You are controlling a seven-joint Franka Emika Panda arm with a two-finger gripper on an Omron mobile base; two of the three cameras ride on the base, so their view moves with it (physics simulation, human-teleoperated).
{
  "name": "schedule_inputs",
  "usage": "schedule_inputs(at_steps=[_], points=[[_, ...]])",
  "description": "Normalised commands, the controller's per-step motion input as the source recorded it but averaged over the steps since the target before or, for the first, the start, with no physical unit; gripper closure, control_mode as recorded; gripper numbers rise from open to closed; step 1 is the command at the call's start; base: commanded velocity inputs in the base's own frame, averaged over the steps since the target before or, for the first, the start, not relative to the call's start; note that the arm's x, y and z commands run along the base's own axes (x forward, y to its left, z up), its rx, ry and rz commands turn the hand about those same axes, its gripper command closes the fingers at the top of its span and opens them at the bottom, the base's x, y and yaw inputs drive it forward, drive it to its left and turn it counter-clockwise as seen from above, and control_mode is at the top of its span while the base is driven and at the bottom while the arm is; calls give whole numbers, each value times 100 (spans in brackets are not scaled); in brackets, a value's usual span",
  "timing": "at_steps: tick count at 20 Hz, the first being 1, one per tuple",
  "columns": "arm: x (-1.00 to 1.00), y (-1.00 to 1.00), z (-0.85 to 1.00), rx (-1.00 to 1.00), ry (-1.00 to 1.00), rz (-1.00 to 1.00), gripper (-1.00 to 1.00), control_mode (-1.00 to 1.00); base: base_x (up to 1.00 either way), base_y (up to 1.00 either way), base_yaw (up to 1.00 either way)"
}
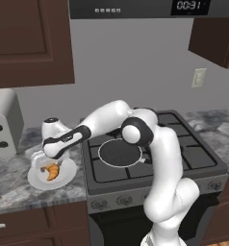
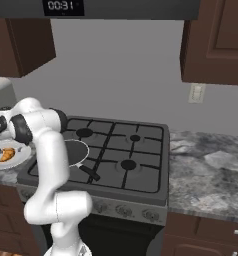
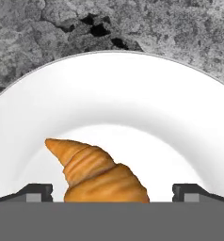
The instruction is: Pick the croissant and place it on the pan. Then turn on the stove to warm the croissant.
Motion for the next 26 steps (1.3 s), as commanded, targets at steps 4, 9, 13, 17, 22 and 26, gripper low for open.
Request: schedule_inputs(at_steps=[4, 9, 13, 17, 22, 26], points=[[0, 49, -54, 0, 11, 0, 100, -100, 0, 0, 0], [0, 1, -9, 0, 0, 0, 100, -100, 0, 0, 0], [-3, 0, 0, 0, -2, 0, 100, -100, 0, 0, 0], [-29, -12, 37, -1, -20, 0, 100, -100, 0, 0, 0], [-43, -36, 87, -8, -43, 0, 100, -100, 0, 0, 0], [-64, -60, 88, -2, -48, 3, 100, -100, 0, 0, 0]])
